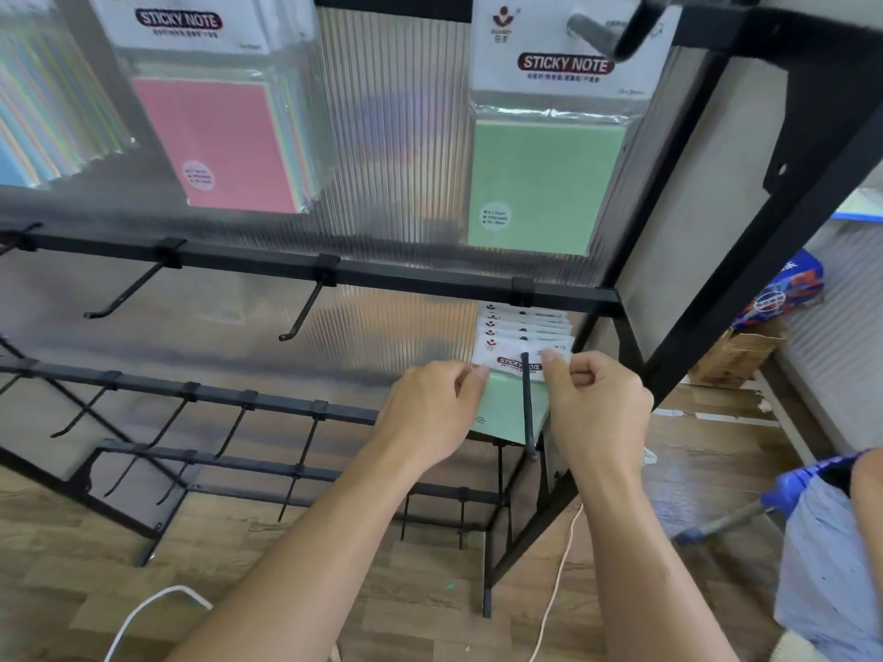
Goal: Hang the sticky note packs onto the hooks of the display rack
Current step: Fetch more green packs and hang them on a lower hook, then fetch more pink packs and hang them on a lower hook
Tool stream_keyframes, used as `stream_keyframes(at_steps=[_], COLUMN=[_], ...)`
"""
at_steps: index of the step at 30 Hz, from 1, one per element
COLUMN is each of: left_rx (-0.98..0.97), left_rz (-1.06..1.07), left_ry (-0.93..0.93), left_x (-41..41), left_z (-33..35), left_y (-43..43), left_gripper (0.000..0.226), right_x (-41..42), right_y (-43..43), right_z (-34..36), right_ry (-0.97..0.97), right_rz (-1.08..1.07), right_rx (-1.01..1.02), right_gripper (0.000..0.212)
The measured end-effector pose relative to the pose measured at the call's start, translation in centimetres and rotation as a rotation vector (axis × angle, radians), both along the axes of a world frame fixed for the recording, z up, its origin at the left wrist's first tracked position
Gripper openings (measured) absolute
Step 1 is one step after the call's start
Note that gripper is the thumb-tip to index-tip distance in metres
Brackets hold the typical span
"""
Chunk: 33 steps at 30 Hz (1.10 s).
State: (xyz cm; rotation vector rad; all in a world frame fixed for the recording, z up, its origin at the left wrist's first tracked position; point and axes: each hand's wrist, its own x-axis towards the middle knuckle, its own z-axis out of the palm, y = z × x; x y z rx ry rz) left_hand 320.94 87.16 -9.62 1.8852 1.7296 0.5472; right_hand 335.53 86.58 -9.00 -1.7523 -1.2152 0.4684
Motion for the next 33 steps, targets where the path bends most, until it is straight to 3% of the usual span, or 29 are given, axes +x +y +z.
stream_keyframes(at_steps=[3, 7, 12, 21, 33], left_rx=[0.111, 0.367, 0.351, 0.07, -0.075], left_rz=[0.016, 0.031, 0.148, 0.518, 0.878], left_ry=[0.199, 0.364, 0.493, 0.538, 0.457], left_x=[-0.7, -3.1, -7.5, -20.9, -45.8], left_z=[1.1, 2.9, 4.2, 3.5, 1.2], left_y=[-0.6, -1.8, -4.4, -10.9, -23.0], left_gripper=[0.039, 0.035, 0.049, 0.053, 0.054], right_x=[0.3, -1.3, -6.0, -19.4, -49.4], right_y=[-0.4, -1.2, -1.6, -3.4, -10.1], right_z=[1.9, 5.1, 7.0, 6.6, 3.8], right_ry=[-0.16, -0.566, -0.889, -0.914, -1.033], right_rz=[0.02, 0.307, 0.54, 0.878, 1.274], right_rx=[0.016, -0.143, -0.404, -0.342, -0.279], right_gripper=[0.026, 0.051, 0.059, 0.062, 0.062])
